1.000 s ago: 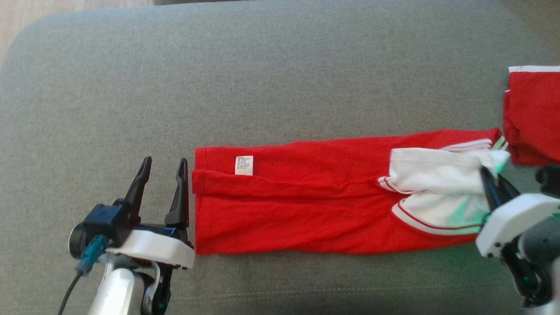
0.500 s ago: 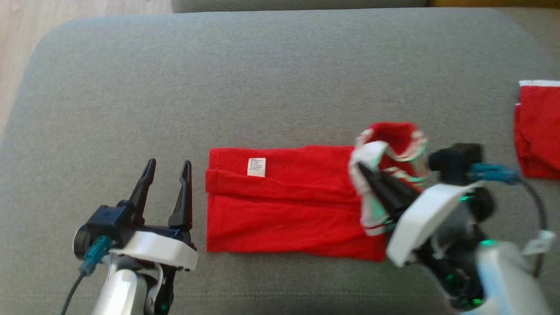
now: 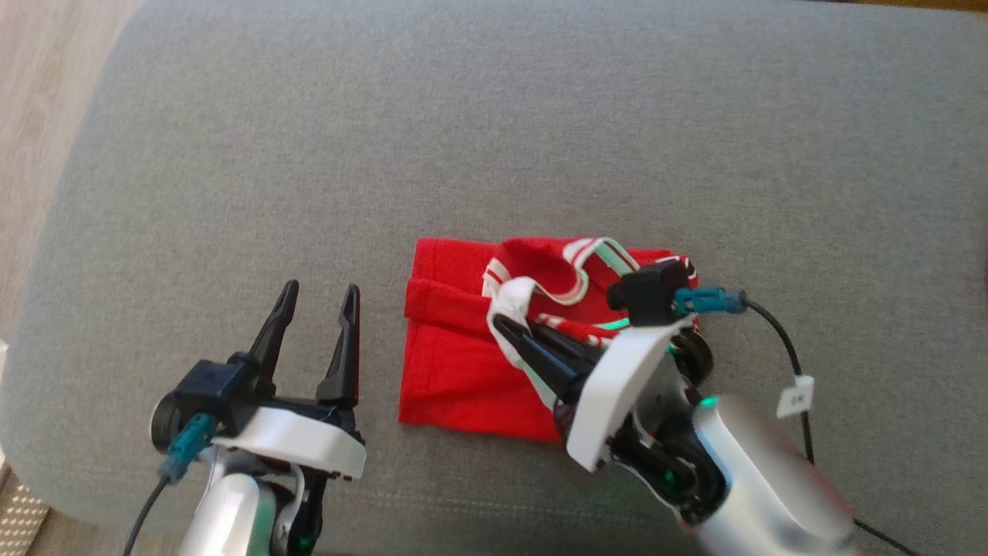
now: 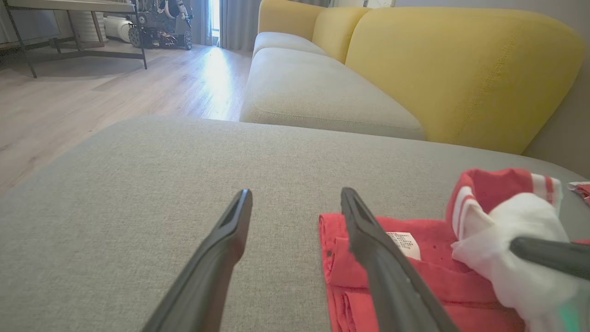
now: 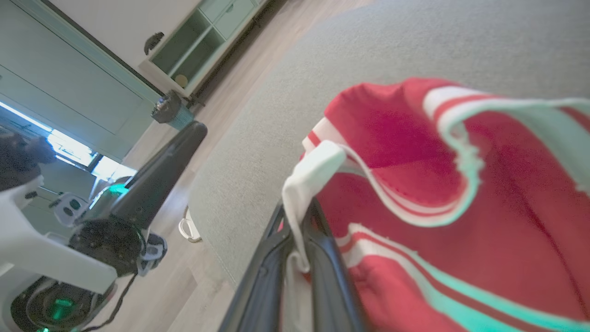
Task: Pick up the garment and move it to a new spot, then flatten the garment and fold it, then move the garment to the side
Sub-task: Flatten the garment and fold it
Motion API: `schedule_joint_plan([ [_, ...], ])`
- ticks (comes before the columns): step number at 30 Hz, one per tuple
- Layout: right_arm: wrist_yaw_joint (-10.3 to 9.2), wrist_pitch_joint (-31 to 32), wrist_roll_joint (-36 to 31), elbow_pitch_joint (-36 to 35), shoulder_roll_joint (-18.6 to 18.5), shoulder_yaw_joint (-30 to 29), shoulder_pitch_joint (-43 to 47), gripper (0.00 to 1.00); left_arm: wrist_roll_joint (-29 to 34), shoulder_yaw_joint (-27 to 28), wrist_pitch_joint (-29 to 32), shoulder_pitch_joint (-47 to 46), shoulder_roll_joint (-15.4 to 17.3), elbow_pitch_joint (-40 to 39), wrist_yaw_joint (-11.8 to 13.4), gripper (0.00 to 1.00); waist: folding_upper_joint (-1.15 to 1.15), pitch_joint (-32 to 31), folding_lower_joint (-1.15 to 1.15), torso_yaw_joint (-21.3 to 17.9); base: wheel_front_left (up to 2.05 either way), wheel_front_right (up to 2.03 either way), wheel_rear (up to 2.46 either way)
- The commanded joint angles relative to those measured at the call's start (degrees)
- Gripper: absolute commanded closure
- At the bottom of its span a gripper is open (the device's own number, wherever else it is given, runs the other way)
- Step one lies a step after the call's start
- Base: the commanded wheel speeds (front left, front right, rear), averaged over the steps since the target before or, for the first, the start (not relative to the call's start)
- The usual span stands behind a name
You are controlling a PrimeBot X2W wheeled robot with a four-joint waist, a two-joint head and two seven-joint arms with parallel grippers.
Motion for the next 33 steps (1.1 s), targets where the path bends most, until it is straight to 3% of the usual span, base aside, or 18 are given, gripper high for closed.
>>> schedule_joint_plan([
  [1,-0.04,-1.8,1.8,-0.8,1.2,1.9,-3.0,1.00,0.1,1.7,-0.7,-2.6,0.2,-1.3,-0.1,0.00,0.00,0.8,0.00,0.7,0.00,0.00,0.00],
  [9,-0.04,-8.7,6.1,10.0,1.2,8.1,-10.3,1.00,0.2,1.7,-0.7,-4.0,-0.2,-1.0,-0.4,0.00,0.00,2.7,0.00,1.5,0.00,0.00,0.00],
  [10,-0.04,-9.5,6.8,10.8,1.2,9.0,-10.8,0.68,0.3,1.7,-0.7,-4.1,-0.2,-0.9,-0.4,0.00,0.00,2.8,0.00,1.5,0.00,0.00,0.00],
  [11,-0.04,-10.2,7.1,11.5,1.2,9.9,-11.4,0.00,0.3,1.7,-0.7,-4.1,-0.3,-0.9,-0.5,0.00,0.00,2.8,0.00,1.5,0.00,0.00,0.00],
  [17,-0.04,-15.5,8.1,12.3,1.2,13.9,-13.8,0.00,0.7,2.5,-0.7,-4.2,-0.4,-0.3,-0.3,0.00,0.00,2.4,0.00,0.6,0.00,0.00,0.00],
  [23,-0.04,-23.4,6.3,7.9,0.0,13.1,-13.7,0.00,1.2,3.5,-0.7,-3.9,-0.4,-0.2,-0.2,0.00,0.00,1.1,0.00,-0.8,0.00,0.00,0.00],
  [27,-0.04,-28.5,3.3,4.6,-3.1,7.5,-11.6,0.00,1.5,4.2,-0.7,-3.1,-0.4,-0.4,0.0,0.00,0.00,-0.1,0.00,-1.9,0.00,0.00,0.00],
  [33,-0.04,-31.4,-3.6,1.3,-6.6,-5.8,-5.8,0.00,1.9,5.4,-0.7,-1.7,-0.1,-0.8,0.4,0.00,0.00,-1.7,0.00,-3.7,0.00,0.00,0.00],
])
